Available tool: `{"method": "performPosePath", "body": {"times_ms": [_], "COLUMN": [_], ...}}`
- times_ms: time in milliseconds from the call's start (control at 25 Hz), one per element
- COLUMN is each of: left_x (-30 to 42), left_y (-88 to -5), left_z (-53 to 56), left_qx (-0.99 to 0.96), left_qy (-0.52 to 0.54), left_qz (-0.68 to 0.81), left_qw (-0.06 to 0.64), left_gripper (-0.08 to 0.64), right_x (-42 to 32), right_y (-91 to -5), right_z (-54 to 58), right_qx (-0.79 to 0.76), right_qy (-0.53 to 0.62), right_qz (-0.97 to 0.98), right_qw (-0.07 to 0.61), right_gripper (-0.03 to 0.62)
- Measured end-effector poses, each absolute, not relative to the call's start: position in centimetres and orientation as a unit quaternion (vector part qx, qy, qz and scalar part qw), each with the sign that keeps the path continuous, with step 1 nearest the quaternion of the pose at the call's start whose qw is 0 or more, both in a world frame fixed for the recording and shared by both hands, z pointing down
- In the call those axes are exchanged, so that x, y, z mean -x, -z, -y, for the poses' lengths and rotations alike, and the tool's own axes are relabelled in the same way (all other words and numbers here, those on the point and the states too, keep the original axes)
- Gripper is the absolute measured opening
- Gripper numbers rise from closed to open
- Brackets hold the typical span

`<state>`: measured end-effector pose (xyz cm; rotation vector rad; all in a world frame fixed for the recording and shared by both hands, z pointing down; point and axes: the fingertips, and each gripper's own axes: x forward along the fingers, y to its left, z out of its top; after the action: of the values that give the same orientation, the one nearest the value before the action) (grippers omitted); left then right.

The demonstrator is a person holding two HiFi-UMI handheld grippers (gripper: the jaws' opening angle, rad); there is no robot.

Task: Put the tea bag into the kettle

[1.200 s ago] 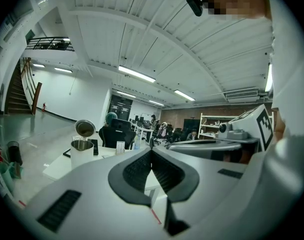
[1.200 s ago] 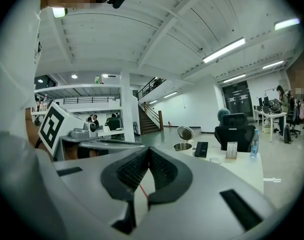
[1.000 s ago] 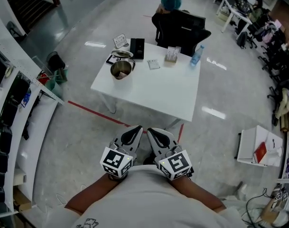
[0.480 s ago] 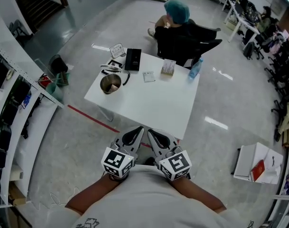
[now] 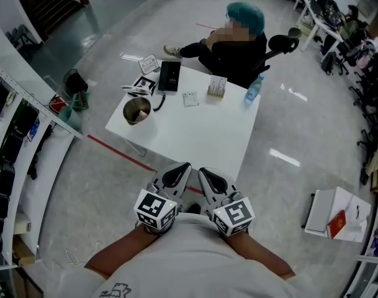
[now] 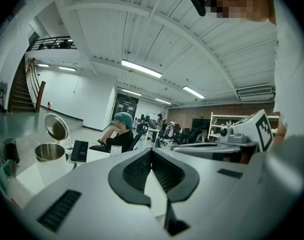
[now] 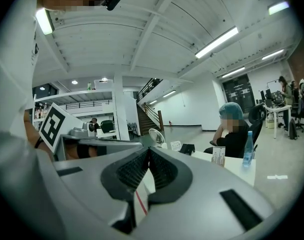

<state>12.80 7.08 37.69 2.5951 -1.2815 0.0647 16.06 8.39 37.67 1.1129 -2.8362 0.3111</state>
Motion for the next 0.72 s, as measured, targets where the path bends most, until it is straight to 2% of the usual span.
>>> {"method": "performPosePath", "body": {"times_ms": [720], "left_x": [-14.7], "left_y": [-37.8], "left_z": [-0.9], "left_qx": [-0.909], "left_qy": [-0.022], "left_qz": [0.399], "left_qw": [0.121], "left_gripper": [0.009], "right_x": [-17.8], "right_y": [-38.1], "right_z": [-2.7], "right_qx": [-0.408], "right_qy": [-0.106], "right_qz": [0.906], "right_qw": [0.052], "right_gripper": [0.012]}}
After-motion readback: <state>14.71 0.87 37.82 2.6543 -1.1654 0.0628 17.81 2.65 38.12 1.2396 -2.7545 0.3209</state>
